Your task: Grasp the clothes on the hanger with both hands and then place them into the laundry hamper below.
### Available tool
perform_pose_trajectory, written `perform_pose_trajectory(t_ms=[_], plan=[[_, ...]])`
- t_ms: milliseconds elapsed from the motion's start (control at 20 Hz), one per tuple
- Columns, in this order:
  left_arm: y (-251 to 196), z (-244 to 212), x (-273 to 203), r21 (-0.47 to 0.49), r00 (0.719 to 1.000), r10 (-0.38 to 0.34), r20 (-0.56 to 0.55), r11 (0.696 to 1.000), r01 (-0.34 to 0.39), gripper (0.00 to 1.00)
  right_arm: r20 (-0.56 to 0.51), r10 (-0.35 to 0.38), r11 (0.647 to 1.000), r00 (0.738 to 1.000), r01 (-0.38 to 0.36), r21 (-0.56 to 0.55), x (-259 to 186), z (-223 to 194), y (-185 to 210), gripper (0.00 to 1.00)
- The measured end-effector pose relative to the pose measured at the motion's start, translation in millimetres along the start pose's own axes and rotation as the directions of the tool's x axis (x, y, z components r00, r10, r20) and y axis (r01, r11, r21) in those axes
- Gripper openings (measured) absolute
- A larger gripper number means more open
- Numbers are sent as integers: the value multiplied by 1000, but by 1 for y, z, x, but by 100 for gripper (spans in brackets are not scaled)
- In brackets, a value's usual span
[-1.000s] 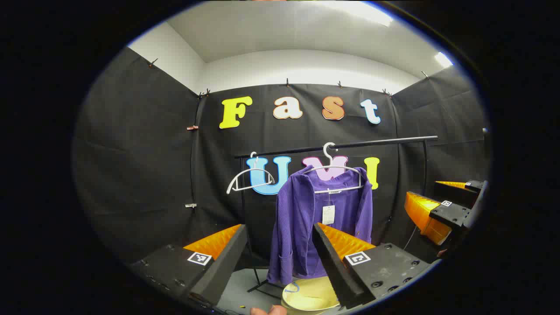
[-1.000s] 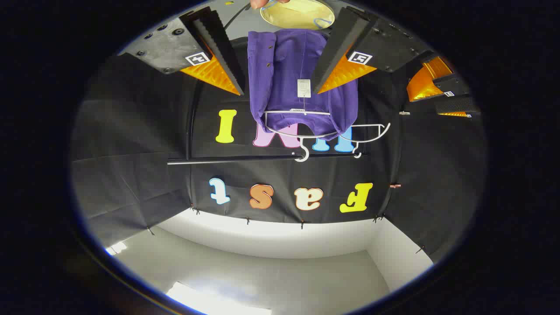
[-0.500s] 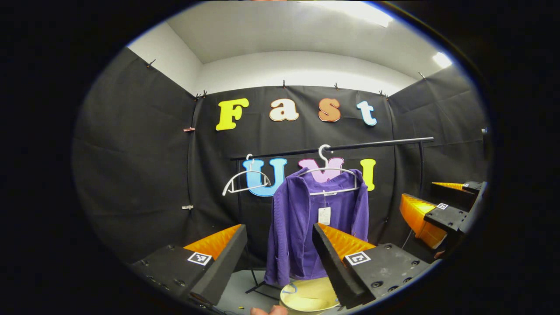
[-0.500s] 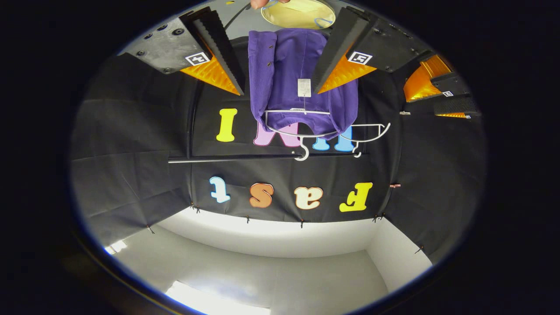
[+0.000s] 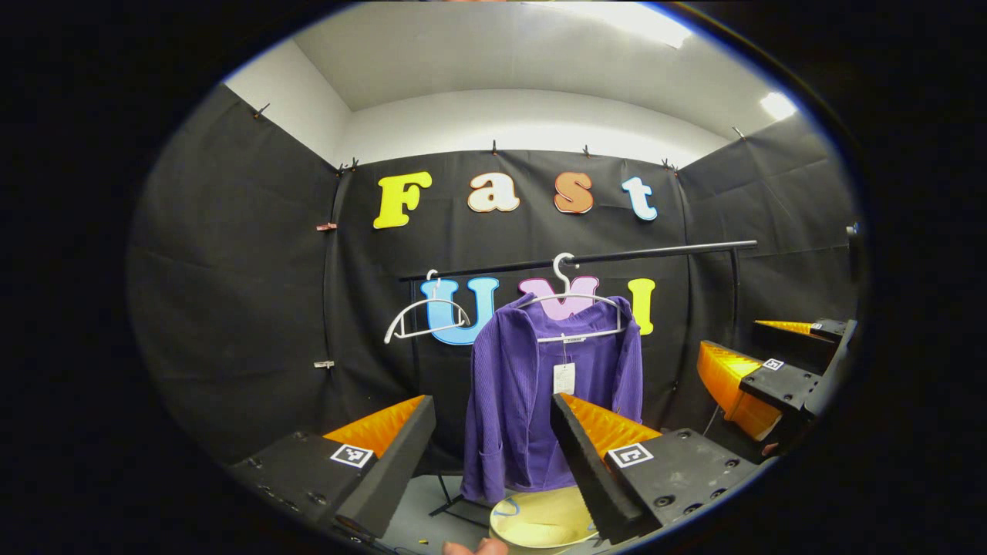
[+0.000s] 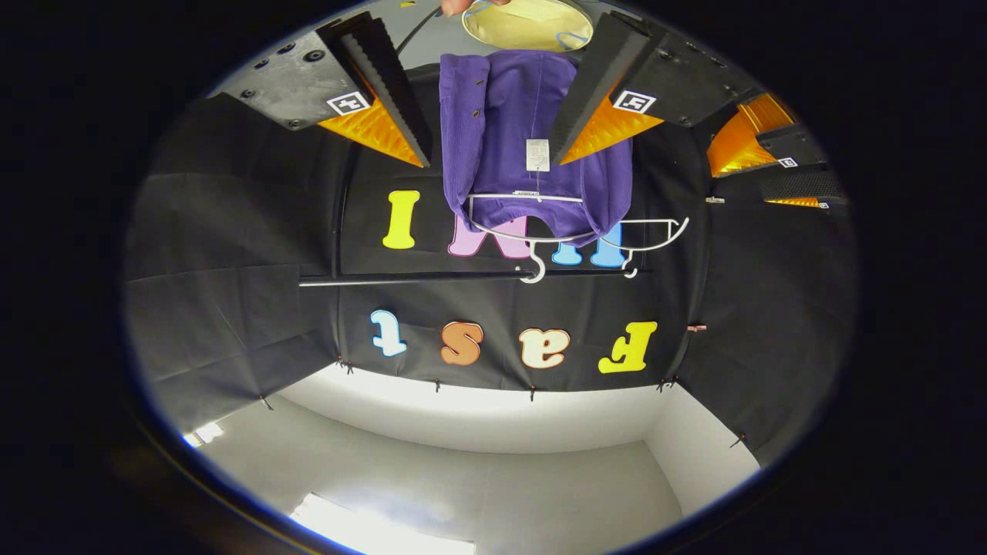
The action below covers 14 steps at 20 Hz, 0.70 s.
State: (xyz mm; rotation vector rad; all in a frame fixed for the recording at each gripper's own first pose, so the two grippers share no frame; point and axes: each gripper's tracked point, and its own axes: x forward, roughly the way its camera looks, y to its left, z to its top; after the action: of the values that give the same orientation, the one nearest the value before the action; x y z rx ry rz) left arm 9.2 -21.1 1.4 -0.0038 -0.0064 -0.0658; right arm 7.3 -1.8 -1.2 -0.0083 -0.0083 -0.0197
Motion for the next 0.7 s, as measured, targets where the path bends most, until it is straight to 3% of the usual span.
perform_pose_trajectory(t_ms=[250,350,700], plan=[[-20,4,62,20,999,-43,6,999,43,92,27,-20,1000,999,21,-17,65,3,-20,96],[-27,-1,90,9,999,-44,-8,999,44,95,27,-13,1000,1000,13,-6,96,-4,-23,98],[-37,-4,185,11,1000,23,-2,1000,-23,92,7,-6,1000,1000,5,11,194,-34,-39,98]])
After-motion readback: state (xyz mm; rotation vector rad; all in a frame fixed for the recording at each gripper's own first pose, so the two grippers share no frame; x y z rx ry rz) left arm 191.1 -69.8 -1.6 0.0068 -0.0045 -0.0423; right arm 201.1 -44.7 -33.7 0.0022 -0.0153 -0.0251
